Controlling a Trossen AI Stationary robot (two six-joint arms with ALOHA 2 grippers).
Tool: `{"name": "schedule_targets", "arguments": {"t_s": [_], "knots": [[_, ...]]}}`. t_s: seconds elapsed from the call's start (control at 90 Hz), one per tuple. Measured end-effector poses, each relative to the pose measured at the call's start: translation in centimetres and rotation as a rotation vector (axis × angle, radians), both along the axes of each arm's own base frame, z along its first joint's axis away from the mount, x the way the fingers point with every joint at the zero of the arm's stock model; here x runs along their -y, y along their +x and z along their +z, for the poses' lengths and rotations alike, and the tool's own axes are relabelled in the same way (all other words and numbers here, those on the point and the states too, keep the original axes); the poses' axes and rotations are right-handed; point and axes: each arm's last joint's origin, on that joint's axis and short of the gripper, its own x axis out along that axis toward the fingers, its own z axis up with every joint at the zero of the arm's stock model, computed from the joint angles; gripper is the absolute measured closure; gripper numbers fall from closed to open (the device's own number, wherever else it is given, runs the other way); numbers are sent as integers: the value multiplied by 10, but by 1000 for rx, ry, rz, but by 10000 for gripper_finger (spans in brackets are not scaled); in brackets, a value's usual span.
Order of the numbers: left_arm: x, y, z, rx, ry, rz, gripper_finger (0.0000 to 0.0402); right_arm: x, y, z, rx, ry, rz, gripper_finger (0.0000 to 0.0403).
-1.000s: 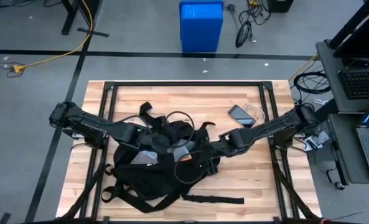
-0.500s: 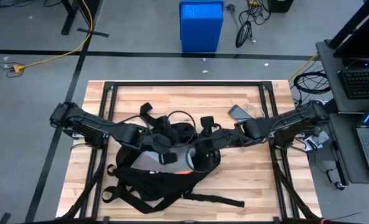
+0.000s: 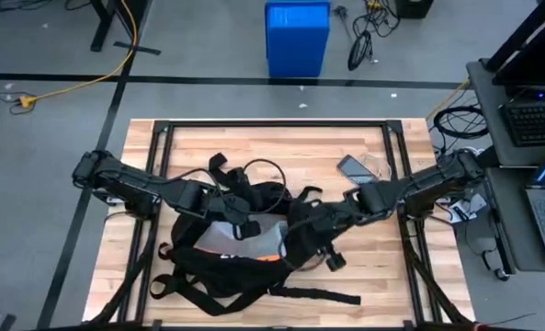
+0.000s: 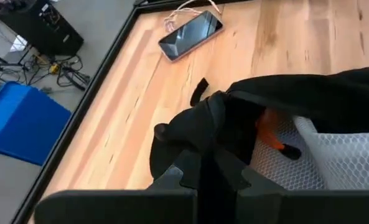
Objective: Unpack backpack
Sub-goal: Put the zip bag into the black backpack
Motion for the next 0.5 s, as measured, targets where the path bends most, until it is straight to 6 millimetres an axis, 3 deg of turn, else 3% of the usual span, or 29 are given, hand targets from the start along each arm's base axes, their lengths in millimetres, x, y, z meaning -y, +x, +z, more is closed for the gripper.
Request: {"name": "schedule_targets", "arguments": {"t_s": [0.111,0.311,0.5], "knots": [[-2,1,0,7,7,16,401,-9,8,-1,59,8,-24,279],[-4,1,1,14,7,34,401,-17,32,-41,-37,-71,-92,160],[-3,0,1,17,-4,41,401,-9,41,-75,-195,-146,-189,109]]}}
